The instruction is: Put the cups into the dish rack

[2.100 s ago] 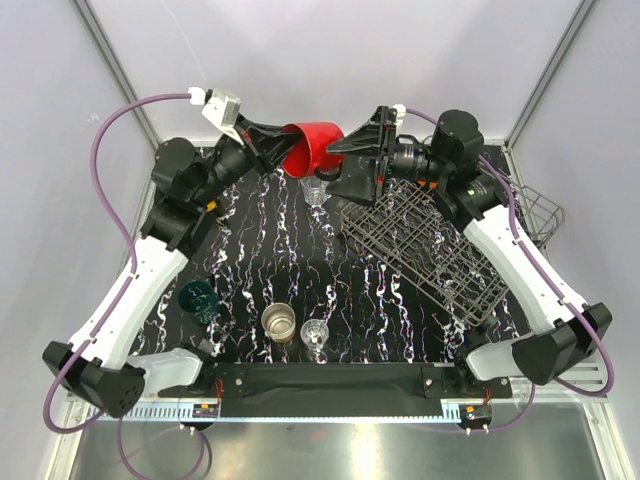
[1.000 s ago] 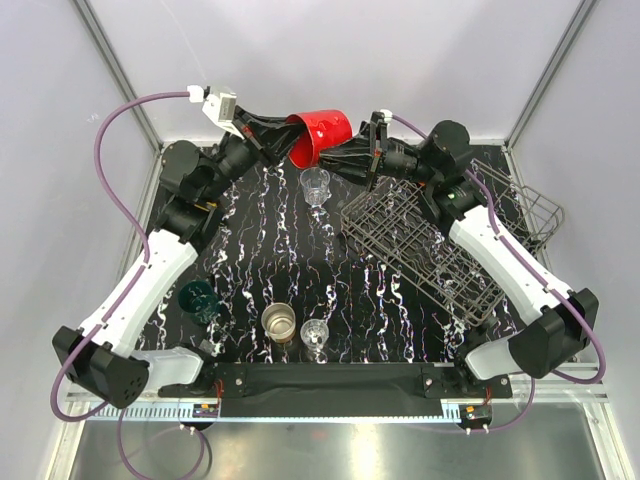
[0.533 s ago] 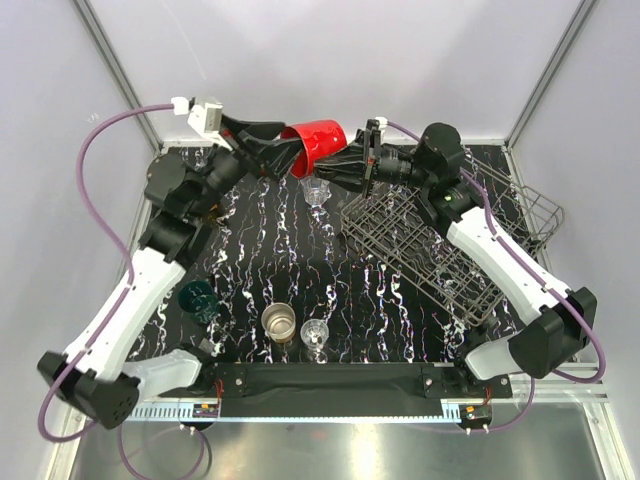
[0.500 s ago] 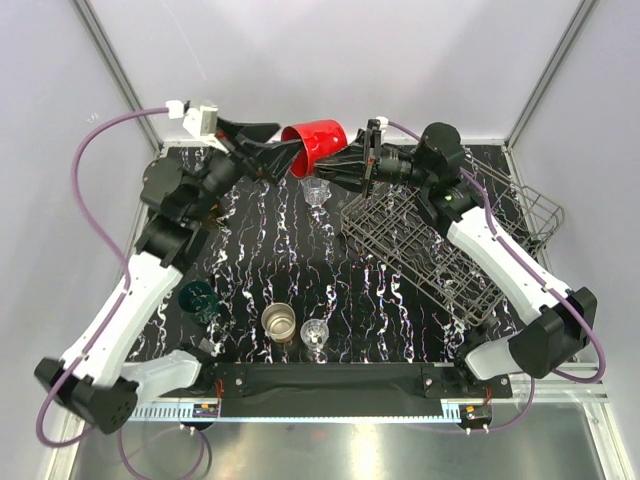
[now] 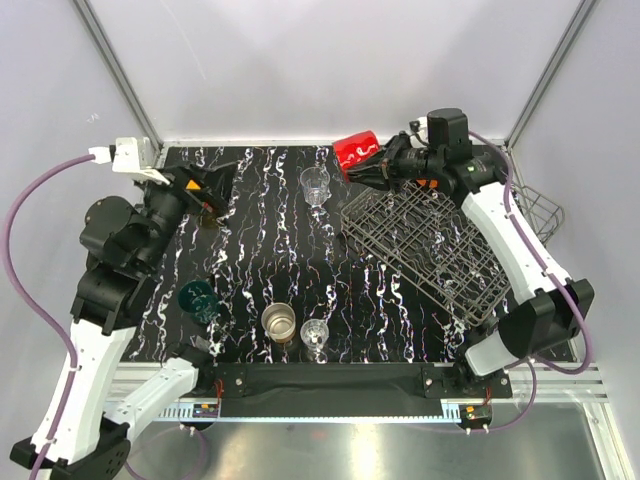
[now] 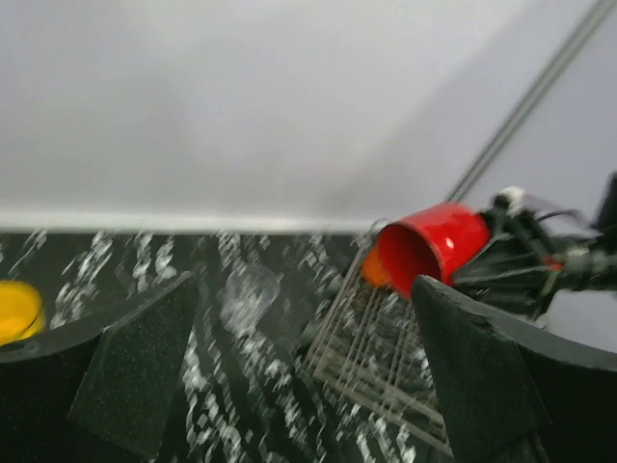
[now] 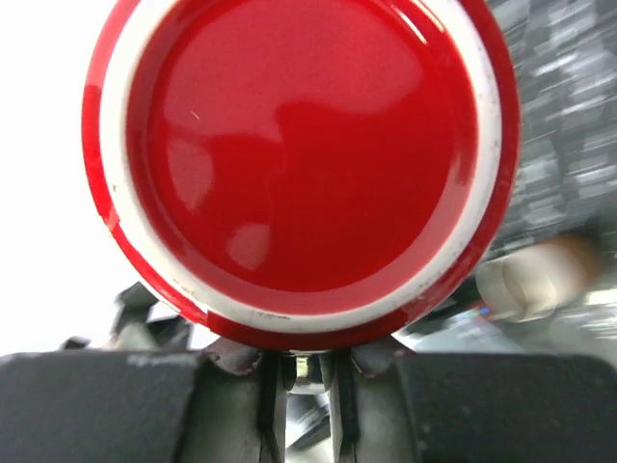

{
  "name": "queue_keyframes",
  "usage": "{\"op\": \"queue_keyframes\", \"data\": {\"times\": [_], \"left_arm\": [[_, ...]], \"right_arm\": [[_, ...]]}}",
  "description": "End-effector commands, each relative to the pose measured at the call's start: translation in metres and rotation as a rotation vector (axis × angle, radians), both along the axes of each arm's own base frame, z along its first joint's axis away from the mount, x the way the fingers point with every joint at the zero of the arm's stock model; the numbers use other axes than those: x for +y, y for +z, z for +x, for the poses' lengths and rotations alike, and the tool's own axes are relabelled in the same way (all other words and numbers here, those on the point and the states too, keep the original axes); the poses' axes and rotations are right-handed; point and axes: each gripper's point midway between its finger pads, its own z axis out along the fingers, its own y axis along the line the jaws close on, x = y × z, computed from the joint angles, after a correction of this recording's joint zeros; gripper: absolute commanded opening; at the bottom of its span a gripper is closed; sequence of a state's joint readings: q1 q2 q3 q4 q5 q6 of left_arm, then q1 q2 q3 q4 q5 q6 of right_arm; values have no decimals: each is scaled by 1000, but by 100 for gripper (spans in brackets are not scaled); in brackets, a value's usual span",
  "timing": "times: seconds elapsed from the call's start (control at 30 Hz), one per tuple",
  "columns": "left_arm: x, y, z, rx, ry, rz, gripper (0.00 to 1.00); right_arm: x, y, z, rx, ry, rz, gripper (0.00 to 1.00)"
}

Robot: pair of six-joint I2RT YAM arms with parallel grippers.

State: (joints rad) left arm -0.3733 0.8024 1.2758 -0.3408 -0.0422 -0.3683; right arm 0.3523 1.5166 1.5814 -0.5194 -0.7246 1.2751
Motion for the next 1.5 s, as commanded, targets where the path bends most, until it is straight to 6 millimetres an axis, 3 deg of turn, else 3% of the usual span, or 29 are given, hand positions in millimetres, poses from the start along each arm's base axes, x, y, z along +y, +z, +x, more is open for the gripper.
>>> {"op": "queue_keyframes", "data": {"times": [0.0, 0.13, 0.3, 0.4, 0.53, 0.6, 0.63, 0.7, 0.83, 1.07, 1.23, 1.47], "left_arm": [[22, -60, -4, 241, 92, 141, 99], [23, -87, -14, 313, 77, 154, 99], [8, -109, -29, 399, -15, 119, 99], [0, -125, -31, 478, -60, 123, 99], [5, -130, -28, 499, -41, 166, 99], [15, -131, -26, 503, 11, 189, 99], [19, -134, -24, 513, 30, 209, 99], [28, -146, -24, 572, 70, 252, 99], [30, -160, -25, 623, 62, 310, 99], [40, -142, -28, 581, 94, 349, 99], [42, -141, -29, 590, 99, 359, 99], [43, -140, -29, 601, 100, 367, 99]], "right_arm": [[-38, -37, 9, -142, -35, -351, 0], [-79, -86, 38, -142, -123, -633, 0], [-114, -123, 67, -139, -205, -863, 0], [-127, -144, 83, -157, -228, -960, 0], [-146, -182, 104, -161, -217, -1125, 0], [-151, -186, 115, -174, -212, -1178, 0], [-156, -197, 122, -176, -195, -1224, 0], [-160, -198, 132, -194, -211, -1263, 0], [-159, -217, 147, -208, -190, -1285, 0], [-166, -242, 167, -276, -197, -1348, 0], [-175, -264, 173, -255, -174, -1391, 0], [-181, -276, 186, -267, -188, -1406, 0]]}}
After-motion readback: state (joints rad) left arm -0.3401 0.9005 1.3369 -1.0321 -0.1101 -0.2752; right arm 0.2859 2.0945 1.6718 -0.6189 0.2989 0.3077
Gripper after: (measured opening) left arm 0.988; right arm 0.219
